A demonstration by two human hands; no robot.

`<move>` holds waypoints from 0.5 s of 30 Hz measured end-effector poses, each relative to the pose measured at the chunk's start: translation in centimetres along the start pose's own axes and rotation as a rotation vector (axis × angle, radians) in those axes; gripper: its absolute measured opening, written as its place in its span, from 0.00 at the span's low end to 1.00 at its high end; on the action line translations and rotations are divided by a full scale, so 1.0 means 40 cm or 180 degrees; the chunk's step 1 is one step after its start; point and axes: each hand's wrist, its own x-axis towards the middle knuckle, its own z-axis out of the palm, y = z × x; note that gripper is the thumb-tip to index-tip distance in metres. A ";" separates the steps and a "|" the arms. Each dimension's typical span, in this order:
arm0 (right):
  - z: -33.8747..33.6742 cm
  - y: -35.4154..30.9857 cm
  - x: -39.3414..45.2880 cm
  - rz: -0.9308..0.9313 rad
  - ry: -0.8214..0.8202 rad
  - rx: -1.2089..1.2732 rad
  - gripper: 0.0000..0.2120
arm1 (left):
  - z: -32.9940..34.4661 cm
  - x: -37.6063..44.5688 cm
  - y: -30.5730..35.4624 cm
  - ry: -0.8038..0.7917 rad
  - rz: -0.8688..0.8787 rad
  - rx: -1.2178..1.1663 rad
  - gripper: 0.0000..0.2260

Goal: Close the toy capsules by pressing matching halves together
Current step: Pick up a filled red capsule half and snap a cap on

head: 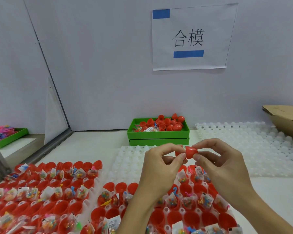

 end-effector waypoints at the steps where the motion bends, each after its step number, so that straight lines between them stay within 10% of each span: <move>1: 0.000 0.001 0.001 -0.0010 -0.0007 -0.0005 0.14 | 0.000 0.000 0.001 0.0022 -0.0007 -0.0021 0.07; 15: -0.007 0.006 0.008 -0.0012 0.0002 0.0266 0.15 | -0.012 0.001 0.005 -0.0246 -0.0046 -0.0010 0.11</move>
